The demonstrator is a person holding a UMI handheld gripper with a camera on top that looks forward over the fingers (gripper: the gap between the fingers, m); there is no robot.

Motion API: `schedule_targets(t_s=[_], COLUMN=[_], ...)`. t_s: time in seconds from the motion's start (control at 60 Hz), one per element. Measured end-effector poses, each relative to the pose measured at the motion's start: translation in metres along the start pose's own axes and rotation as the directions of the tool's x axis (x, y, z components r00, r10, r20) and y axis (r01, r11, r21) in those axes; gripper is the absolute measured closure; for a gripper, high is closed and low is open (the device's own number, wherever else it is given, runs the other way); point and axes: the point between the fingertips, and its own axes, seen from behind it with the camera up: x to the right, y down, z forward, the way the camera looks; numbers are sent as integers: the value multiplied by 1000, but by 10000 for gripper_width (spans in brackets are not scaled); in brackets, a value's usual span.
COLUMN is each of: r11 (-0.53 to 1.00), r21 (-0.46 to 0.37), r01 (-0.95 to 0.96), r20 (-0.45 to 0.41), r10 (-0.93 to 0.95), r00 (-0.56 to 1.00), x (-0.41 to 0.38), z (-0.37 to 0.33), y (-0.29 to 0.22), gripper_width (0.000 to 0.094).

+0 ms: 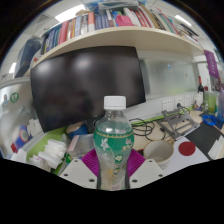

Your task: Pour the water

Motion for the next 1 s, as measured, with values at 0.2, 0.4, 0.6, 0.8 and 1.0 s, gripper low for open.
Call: schedule_targets(t_s=[0.2, 0.4, 0.6, 0.8, 1.0], r11=[795, 323, 11, -254, -367], r21=[-118, -233, -272, -278, -286], r01=[-594, -917, -962, -926, -885], r20=[71, 107, 123, 153, 139], r10=[604, 946, 992, 940, 898], r00=[794, 306, -24, -304, -417], x=[-27, -32, -23, -5, 3], z=[3, 13, 20, 29, 33], y=[-29, -55, -69, -78, -71], gripper_width=[619, 619, 617, 619, 619])
